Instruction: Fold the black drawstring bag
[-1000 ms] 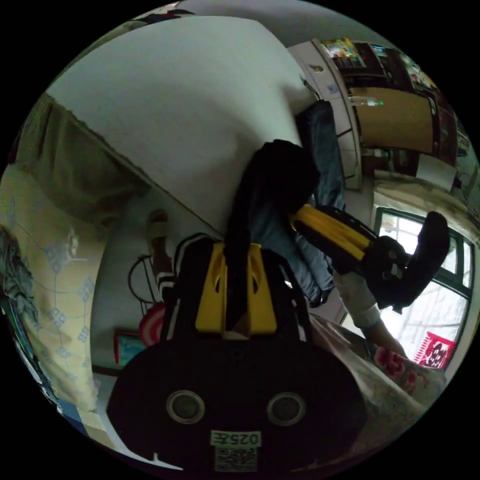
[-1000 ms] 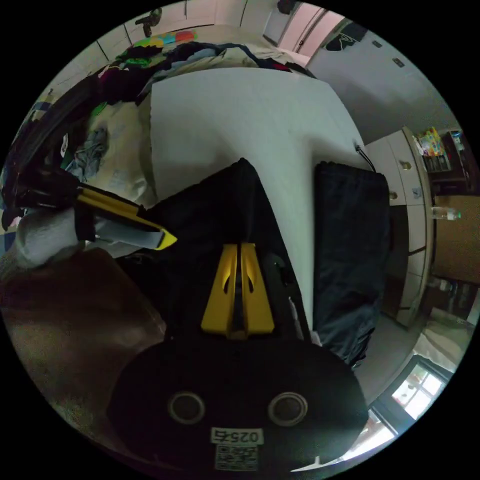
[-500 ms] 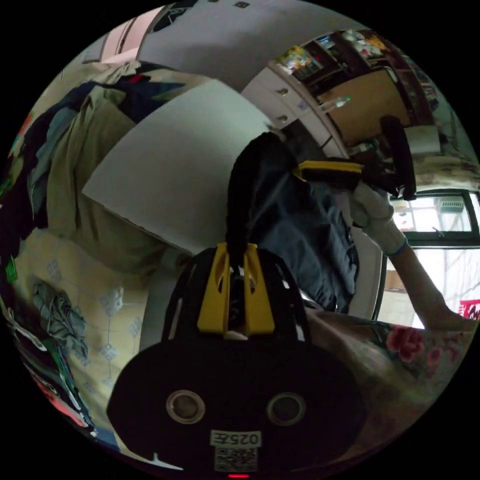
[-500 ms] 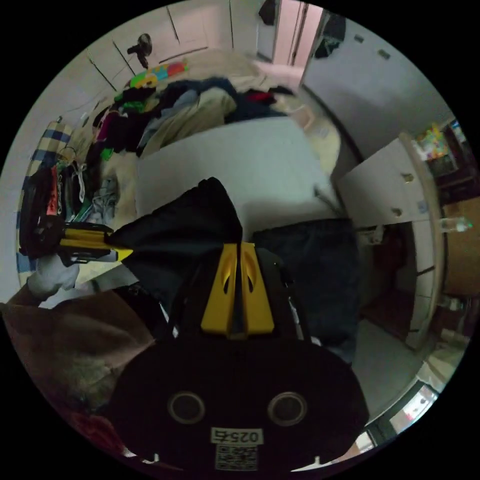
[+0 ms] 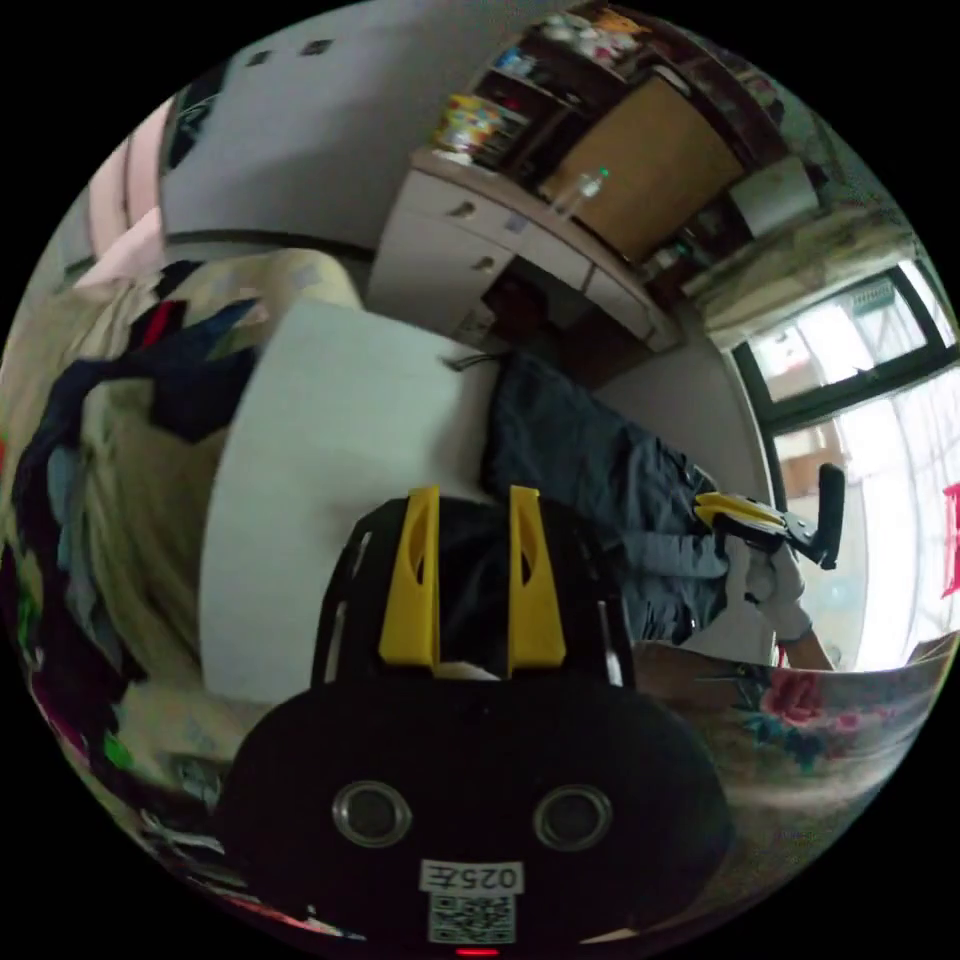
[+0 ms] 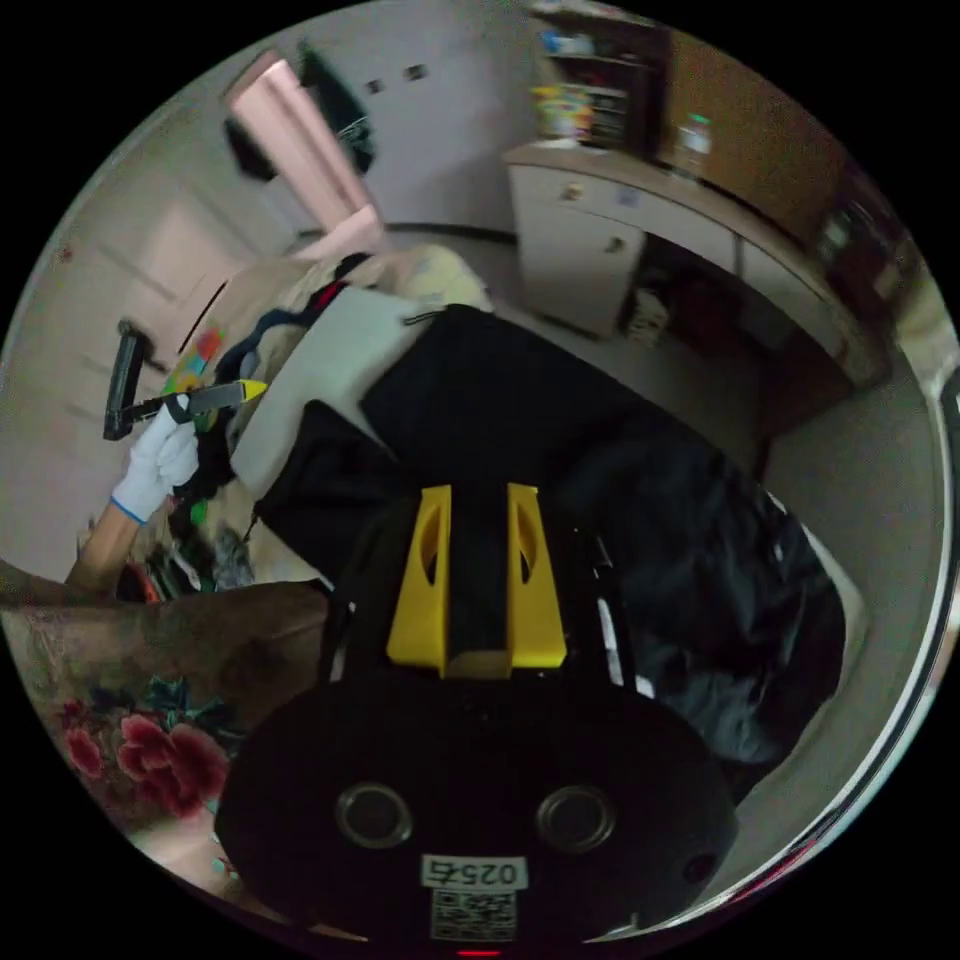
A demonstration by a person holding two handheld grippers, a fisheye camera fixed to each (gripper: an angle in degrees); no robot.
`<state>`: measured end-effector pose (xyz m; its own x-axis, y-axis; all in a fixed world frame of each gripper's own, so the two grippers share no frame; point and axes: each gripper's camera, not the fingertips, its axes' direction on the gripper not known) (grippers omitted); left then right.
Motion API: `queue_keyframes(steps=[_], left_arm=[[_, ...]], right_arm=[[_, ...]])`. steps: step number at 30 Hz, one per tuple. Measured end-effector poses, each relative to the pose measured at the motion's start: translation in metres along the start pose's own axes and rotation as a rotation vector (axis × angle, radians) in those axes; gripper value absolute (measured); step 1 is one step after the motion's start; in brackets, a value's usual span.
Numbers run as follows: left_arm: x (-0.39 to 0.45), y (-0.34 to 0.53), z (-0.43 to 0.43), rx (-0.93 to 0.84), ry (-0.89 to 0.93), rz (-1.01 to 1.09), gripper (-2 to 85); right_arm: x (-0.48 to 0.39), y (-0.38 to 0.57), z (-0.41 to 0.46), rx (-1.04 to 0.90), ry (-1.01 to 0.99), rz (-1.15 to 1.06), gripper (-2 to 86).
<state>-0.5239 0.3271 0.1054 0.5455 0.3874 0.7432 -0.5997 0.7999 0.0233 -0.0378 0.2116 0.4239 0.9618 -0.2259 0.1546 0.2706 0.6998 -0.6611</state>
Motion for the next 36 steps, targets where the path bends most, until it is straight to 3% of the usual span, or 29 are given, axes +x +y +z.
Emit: queue_keyframes(steps=[6,10,12,14,15,17,22,26,31,34,36], left_arm=[[0.065,-0.082,0.129,-0.325,-0.178,0.075,8.6],[0.079,-0.089,0.143,-0.342,-0.305,0.044,5.6],[0.095,-0.089,0.156,-0.386,-0.360,0.112,2.2],[0.106,-0.087,0.164,-0.403,-0.355,0.127,-0.1],[0.112,-0.084,0.167,-0.399,-0.380,0.145,-0.7],[0.119,-0.078,0.167,-0.351,-0.427,0.129,-1.2],[0.117,-0.058,0.144,-0.209,-0.620,0.091,-1.4],[0.059,-0.046,0.142,-0.234,-0.505,-0.042,-1.2],[0.044,-0.027,0.133,-0.159,-0.420,-0.061,-1.0],[0.074,0.000,0.097,0.050,-0.447,-0.068,-1.4],[0.115,0.035,0.061,0.226,-0.407,-0.025,-1.3]], right_arm=[[0.090,0.074,0.023,0.003,-0.053,0.352,7.9],[0.112,0.089,0.035,0.100,-0.087,0.449,10.0],[0.114,0.070,0.059,0.105,-0.105,0.423,17.0],[0.111,0.043,0.097,-0.016,-0.078,0.382,20.4],[0.107,0.026,0.131,-0.160,-0.056,0.366,17.2],[0.083,0.011,0.139,-0.094,0.256,0.357,8.4],[0.007,-0.025,0.179,-0.214,0.409,0.118,4.5],[-0.025,-0.013,0.188,-0.163,0.406,-0.004,1.8],[0.010,0.038,0.136,-0.029,0.445,0.153,-0.8],[0.036,0.105,0.051,0.168,0.495,0.291,-0.9],[0.041,0.171,-0.031,0.388,0.634,0.410,-0.9]])
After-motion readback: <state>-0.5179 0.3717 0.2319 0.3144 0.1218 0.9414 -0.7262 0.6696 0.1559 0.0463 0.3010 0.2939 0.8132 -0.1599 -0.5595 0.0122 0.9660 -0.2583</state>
